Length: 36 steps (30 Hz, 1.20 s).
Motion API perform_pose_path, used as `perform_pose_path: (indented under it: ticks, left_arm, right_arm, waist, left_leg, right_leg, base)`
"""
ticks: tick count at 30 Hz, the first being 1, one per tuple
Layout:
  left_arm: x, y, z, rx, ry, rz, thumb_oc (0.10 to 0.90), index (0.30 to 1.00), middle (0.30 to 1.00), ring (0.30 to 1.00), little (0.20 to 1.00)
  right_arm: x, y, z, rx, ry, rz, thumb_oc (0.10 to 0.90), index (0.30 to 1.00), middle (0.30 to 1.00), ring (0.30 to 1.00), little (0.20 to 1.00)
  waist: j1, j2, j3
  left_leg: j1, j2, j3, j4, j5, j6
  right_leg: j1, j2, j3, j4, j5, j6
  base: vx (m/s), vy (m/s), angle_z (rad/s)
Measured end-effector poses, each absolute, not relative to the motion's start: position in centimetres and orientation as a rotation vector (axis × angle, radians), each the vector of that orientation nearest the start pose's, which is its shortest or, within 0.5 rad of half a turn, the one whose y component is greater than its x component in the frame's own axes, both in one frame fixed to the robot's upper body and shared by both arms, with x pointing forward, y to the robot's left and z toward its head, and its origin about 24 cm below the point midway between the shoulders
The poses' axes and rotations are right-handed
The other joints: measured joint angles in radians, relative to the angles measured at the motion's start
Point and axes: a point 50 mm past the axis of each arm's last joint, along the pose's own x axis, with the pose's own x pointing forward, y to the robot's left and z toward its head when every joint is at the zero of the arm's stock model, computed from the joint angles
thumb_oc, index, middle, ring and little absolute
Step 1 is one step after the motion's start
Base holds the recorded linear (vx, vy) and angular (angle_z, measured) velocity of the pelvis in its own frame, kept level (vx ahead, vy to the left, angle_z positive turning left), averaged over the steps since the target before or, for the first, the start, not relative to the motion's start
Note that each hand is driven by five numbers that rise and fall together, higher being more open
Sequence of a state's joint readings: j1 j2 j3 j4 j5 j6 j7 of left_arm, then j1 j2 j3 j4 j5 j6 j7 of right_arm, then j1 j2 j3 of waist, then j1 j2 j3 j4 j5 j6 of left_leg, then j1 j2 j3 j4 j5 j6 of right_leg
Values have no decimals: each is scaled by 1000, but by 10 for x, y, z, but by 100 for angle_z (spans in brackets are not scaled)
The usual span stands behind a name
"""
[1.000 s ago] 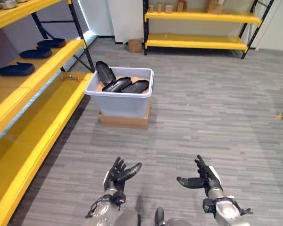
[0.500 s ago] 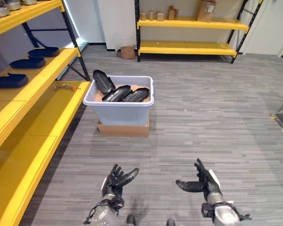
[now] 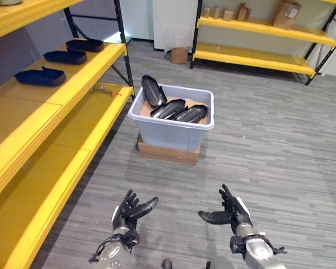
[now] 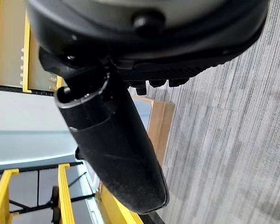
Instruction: Move parts from the plastic box to the shelf.
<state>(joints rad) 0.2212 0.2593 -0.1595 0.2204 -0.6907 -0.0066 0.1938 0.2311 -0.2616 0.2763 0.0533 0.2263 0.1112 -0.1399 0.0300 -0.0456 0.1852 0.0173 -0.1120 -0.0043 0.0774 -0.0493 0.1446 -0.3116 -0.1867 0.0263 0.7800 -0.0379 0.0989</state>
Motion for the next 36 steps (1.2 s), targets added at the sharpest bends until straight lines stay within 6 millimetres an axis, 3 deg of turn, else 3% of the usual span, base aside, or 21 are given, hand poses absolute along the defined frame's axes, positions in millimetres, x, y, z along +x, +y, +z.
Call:
perform_pose_path:
  ticks: [1,3,4,7,8,10,12,13,15,20,23,24,25,26,27,29,30,31,32,34,36]
  left_arm:
    - [181,202,-53,-362,486,261,900,1000,1000,1000,1000]
    - [181,202,-54,-369,485,264,900,1000,1000,1000,1000]
    - [180,200,-56,-380,493,270,900,1000,1000,1000,1000]
    - [187,194,-58,-379,500,252,900,1000,1000,1000,1000]
    - [189,192,-57,-380,499,238,900,1000,1000,1000,1000]
    - [187,188,-58,-382,505,222,900,1000,1000,1000,1000]
    - [183,186,-59,-387,510,222,900,1000,1000,1000,1000]
    - [181,187,-59,-388,508,223,900,1000,1000,1000,1000]
    - [181,184,-58,-392,509,215,900,1000,1000,1000,1000]
    - [185,177,-55,-415,494,196,900,1000,1000,1000,1000]
    - [190,176,-50,-423,467,187,900,1000,1000,1000,1000]
    - [192,174,-45,-427,448,175,900,1000,1000,1000,1000]
    - [193,174,-43,-429,438,175,900,1000,1000,1000,1000]
    - [193,175,-44,-429,440,178,900,1000,1000,1000,1000]
    - [194,176,-43,-427,437,175,900,1000,1000,1000,1000]
    - [196,176,-43,-425,435,176,900,1000,1000,1000,1000]
    - [193,177,-45,-423,449,184,900,1000,1000,1000,1000]
    - [192,177,-49,-423,463,191,900,1000,1000,1000,1000]
    - [192,176,-51,-425,472,195,900,1000,1000,1000,1000]
    - [192,176,-53,-424,478,200,900,1000,1000,1000,1000]
    - [192,177,-53,-423,480,206,900,1000,1000,1000,1000]
  right_arm:
    - [185,-148,-36,-42,441,91,900,1000,1000,1000,1000]
    - [184,-147,-37,-38,449,95,900,1000,1000,1000,1000]
    - [186,-148,-37,-45,447,97,900,1000,1000,1000,1000]
    - [192,-150,-33,-58,426,95,900,1000,1000,1000,1000]
    - [191,-150,-33,-59,429,93,900,1000,1000,1000,1000]
    - [189,-151,-35,-61,441,94,900,1000,1000,1000,1000]
    - [190,-151,-35,-64,437,98,900,1000,1000,1000,1000]
    - [193,-151,-32,-67,425,102,900,1000,1000,1000,1000]
    - [198,-156,-29,-84,409,96,900,1000,1000,1000,1000]
    - [202,-168,-27,-120,400,69,900,1000,1000,1000,1000]
    - [202,-172,-27,-126,395,55,900,1000,1000,1000,1000]
    - [200,-174,-28,-132,402,55,900,1000,1000,1000,1000]
    - [196,-174,-31,-129,417,54,900,1000,1000,1000,1000]
    - [194,-174,-33,-127,425,56,900,1000,1000,1000,1000]
    - [191,-174,-34,-119,432,47,900,1000,1000,1000,1000]
    - [192,-174,-35,-110,437,33,900,1000,1000,1000,1000]
    - [193,-173,-35,-110,434,33,900,1000,1000,1000,1000]
    - [195,-174,-34,-112,430,30,900,1000,1000,1000,1000]
    - [195,-175,-34,-116,430,21,900,1000,1000,1000,1000]
    - [195,-177,-33,-121,429,15,900,1000,1000,1000,1000]
    - [194,-177,-34,-121,431,11,900,1000,1000,1000,1000]
  waist:
    - [-8,9,8]
    - [-14,-21,9]
    - [-7,-19,11]
    - [-34,-6,18]
    - [-41,-12,19]
    - [-55,-17,16]
    - [-48,-18,-6]
    - [-46,-14,-10]
    - [-54,10,-14]
    - [-58,6,-13]
    - [-52,0,-11]
    - [-50,-2,-10]
    - [-50,-20,1]
    - [-51,-29,7]
    - [-56,-43,11]
    - [-24,-72,35]
    - [-13,-70,41]
    - [-13,-49,55]
    - [-15,-26,62]
    - [-13,8,62]
    - [7,16,63]
  left_leg:
    - [-1,25,2,-47,38,-27]
    - [13,-6,-7,-81,45,-30]
    - [23,-8,-2,-90,42,-27]
    - [29,-8,-36,-92,28,-38]
    - [47,-14,-55,-100,23,-43]
    - [101,-20,-99,-117,1,-49]
    - [132,-16,-127,-117,-32,-54]
    - [142,-7,-132,-116,-39,-61]
    - [135,20,-150,-84,-58,-83]
    - [79,39,-135,163,-95,-136]
    - [-24,35,-141,427,-106,-162]
    - [-91,16,-170,576,-93,-181]
    - [-157,23,-147,662,-89,-189]
    - [-188,41,-131,645,-95,-177]
    - [-226,83,-71,598,-98,-161]
    - [-241,101,-65,373,-85,-151]
    - [-227,118,-83,210,-61,-161]
    - [-204,153,-106,29,-10,-172]
    - [-201,186,-129,-72,43,-194]
    - [-211,221,-175,-153,96,-209]
    - [-203,214,-196,-138,114,-205]
  right_leg:
    - [30,91,-15,-302,-65,-7]
    - [25,97,-75,-435,-37,-38]
    - [12,114,-83,-456,-22,-54]
    - [-6,222,131,-656,70,-29]
    - [2,224,135,-714,97,-33]
    - [52,208,72,-736,140,-76]
    - [82,199,25,-705,153,-85]
    - [89,200,1,-707,182,-101]
    - [107,218,-29,-706,176,-141]
    - [203,229,-56,-713,126,-194]
    - [241,246,-57,-709,78,-219]
    - [250,253,-60,-708,64,-235]
    - [262,252,-61,-711,67,-238]
    - [270,249,-59,-716,52,-252]
    - [272,245,-58,-727,46,-266]
    - [274,229,-22,-734,47,-252]
    - [292,229,-3,-751,54,-241]
    - [330,239,-2,-771,53,-228]
    - [360,256,-2,-786,48,-224]
    - [386,280,2,-788,27,-228]
    - [403,278,49,-782,6,-223]
  base:
    - [131,-21,15]
    - [246,-49,7]
    - [250,-60,-13]
    - [241,-96,25]
    - [209,-118,65]
    - [229,-126,68]
    - [233,-127,42]
    - [210,-125,27]
    - [189,-117,36]
    - [160,-97,23]
    - [96,-71,6]
    - [109,-101,2]
    - [120,-71,4]
    - [156,-39,17]
    - [173,28,14]
    - [201,63,-26]
    - [223,93,-48]
    - [242,112,-30]
    - [244,123,-19]
    - [228,153,-18]
    - [218,203,-51]
